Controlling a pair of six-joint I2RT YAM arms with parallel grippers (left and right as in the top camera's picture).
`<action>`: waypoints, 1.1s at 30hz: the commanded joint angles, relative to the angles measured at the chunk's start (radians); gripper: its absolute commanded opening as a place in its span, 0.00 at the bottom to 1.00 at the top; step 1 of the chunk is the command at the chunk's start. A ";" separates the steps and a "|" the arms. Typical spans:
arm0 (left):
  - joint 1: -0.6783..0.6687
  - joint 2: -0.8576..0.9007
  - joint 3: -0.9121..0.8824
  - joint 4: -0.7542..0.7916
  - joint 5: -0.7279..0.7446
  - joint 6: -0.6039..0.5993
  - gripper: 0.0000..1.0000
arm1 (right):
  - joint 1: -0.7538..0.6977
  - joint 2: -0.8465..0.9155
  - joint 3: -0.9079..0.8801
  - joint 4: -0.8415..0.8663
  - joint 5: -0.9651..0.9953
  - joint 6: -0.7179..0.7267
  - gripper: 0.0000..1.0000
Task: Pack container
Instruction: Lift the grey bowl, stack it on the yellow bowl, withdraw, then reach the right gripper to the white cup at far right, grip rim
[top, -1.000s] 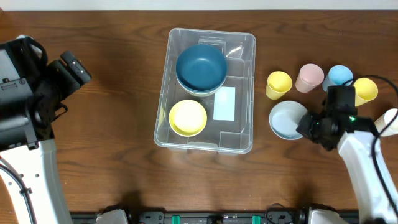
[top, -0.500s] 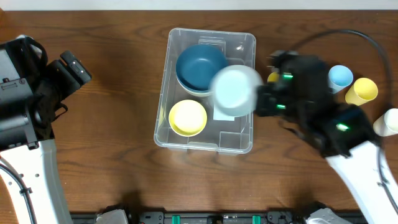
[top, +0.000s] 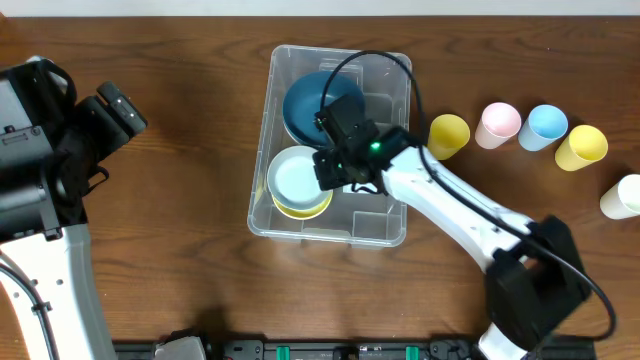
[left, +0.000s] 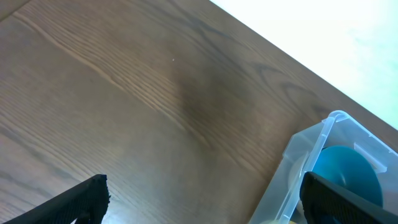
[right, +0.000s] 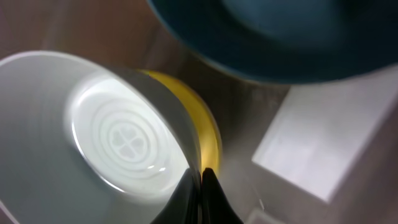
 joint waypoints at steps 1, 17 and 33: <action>0.005 0.005 0.010 0.000 -0.009 -0.002 0.98 | 0.005 -0.003 0.005 0.027 -0.055 -0.042 0.13; 0.005 0.005 0.010 0.000 -0.009 -0.002 0.98 | -0.168 -0.264 0.209 -0.259 0.149 -0.010 0.81; 0.005 0.005 0.010 0.000 -0.009 -0.002 0.98 | -1.128 -0.364 0.125 -0.505 0.215 0.121 0.88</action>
